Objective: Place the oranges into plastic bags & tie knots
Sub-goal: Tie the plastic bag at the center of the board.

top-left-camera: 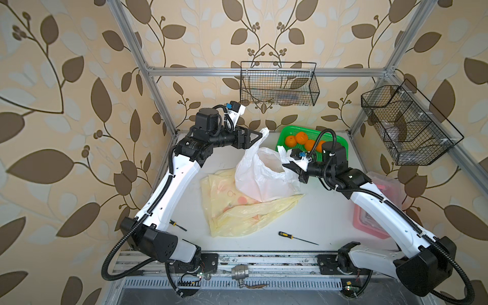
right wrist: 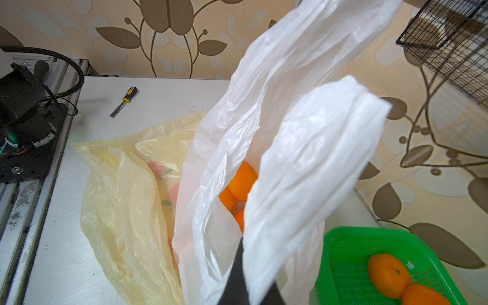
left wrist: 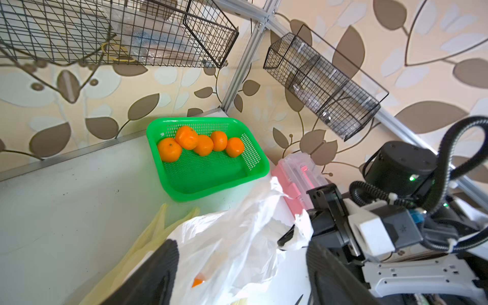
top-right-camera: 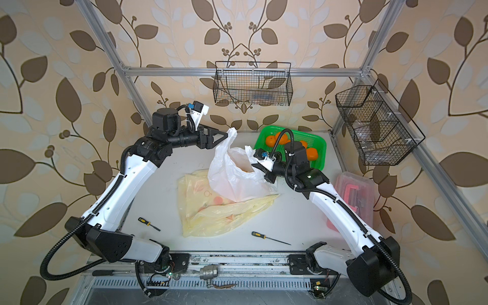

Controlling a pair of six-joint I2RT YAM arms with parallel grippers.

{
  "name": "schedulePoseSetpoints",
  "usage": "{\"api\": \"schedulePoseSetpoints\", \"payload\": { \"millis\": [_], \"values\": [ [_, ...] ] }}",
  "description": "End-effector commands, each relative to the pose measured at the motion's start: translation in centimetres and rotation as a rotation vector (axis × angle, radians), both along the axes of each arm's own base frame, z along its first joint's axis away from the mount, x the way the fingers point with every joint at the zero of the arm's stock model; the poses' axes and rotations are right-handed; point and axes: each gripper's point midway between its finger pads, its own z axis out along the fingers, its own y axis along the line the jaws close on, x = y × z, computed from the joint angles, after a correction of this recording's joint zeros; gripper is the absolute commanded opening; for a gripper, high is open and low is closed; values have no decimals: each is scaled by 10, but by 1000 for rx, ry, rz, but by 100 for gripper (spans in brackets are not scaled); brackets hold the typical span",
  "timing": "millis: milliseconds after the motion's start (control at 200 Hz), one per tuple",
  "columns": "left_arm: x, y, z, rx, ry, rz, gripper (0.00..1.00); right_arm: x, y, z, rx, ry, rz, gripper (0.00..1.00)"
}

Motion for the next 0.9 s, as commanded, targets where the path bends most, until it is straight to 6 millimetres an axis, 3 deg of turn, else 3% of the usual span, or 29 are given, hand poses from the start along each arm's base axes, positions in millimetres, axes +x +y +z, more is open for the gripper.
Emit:
{"api": "schedulePoseSetpoints", "payload": {
  "millis": [0,75,175,295,500,655,895],
  "values": [
    [6,14,10,-43,-29,30,72,5,4,-4,-32,-50,1,0],
    [3,11,8,-48,-33,-13,79,10,5,-7,-35,-47,-14,0],
    [3,6,3,-39,-43,-54,99,19,6,-9,-15,-27,-37,0],
    [24,5,-16,4,-21,-42,99,24,6,-8,34,-1,-42,0],
    [22,-18,-20,-66,10,-226,95,26,1,-6,107,39,-43,0],
    [41,-22,-39,-53,51,-217,74,29,-2,-10,110,68,-56,0],
    [32,-35,-41,-114,99,-322,21,44,-12,-12,151,138,-127,0]
  ]
}}
